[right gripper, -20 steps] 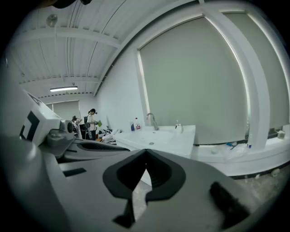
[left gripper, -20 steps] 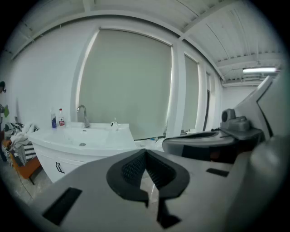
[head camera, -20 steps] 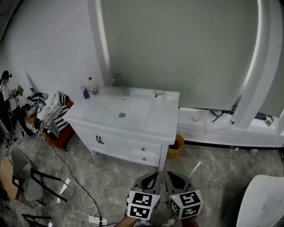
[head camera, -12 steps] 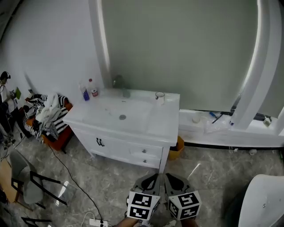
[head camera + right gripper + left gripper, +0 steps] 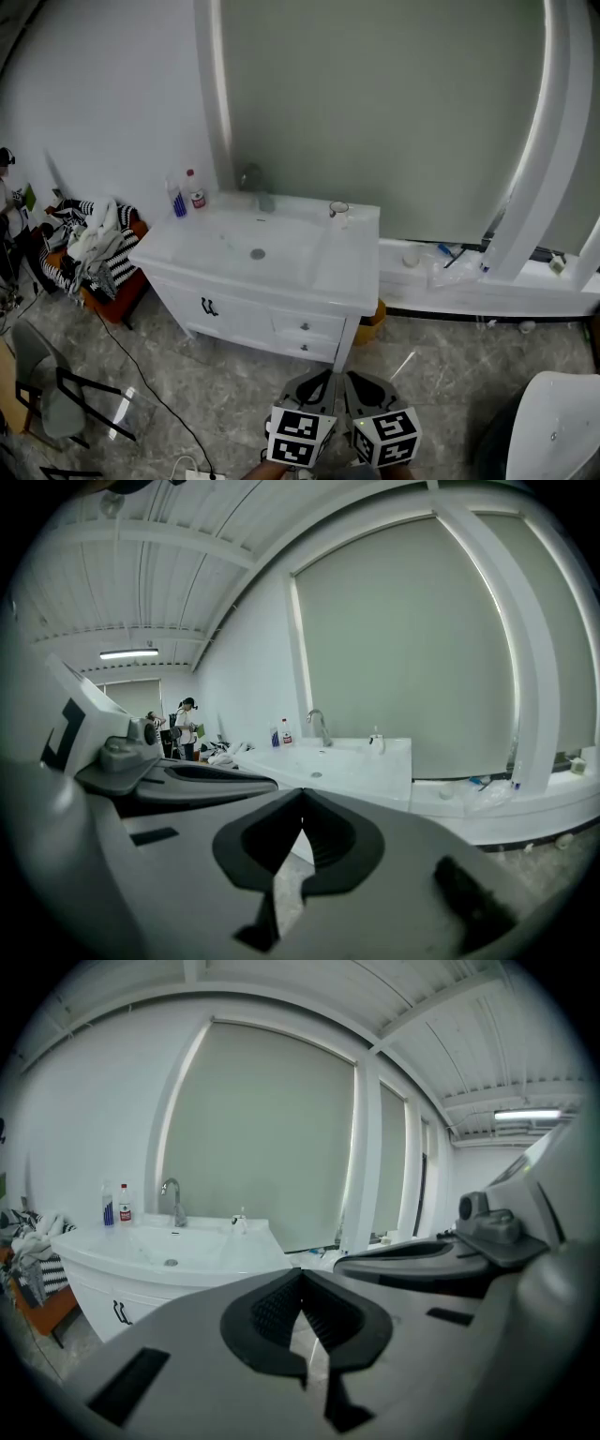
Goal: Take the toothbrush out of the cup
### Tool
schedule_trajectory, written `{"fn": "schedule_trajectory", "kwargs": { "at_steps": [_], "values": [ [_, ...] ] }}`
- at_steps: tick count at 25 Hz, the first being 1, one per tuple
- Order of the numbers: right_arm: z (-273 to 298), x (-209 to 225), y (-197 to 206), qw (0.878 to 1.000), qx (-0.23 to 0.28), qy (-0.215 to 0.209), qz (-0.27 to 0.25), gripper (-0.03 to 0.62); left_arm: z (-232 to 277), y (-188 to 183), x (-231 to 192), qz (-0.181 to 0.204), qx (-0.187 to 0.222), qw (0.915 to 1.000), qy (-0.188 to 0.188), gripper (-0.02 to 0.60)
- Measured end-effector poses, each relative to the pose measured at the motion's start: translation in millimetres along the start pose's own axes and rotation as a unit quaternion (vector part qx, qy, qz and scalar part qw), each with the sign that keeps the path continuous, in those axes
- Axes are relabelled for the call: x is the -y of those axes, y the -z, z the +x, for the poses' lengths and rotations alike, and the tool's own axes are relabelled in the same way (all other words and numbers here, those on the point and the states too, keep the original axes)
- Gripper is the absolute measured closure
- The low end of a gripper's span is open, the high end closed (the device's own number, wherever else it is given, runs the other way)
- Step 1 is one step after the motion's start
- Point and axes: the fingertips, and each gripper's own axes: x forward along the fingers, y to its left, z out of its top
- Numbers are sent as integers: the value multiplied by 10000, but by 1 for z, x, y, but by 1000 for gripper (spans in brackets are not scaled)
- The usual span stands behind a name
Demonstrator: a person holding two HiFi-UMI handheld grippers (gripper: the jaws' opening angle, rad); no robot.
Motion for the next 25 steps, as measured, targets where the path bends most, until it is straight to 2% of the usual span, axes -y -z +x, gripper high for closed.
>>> {"fn": "schedule_trajectory", "kwargs": {
  "at_steps": [13,25],
  "values": [
    [37,24,-7,9998,-37,-188,89,583,38,-11,-18,-8,-58,10000,-77,572],
    [100,111,-31,9991,-107,-377,154,583,143,-40,-34,-5,-323,9991,-261,572]
  ]
}}
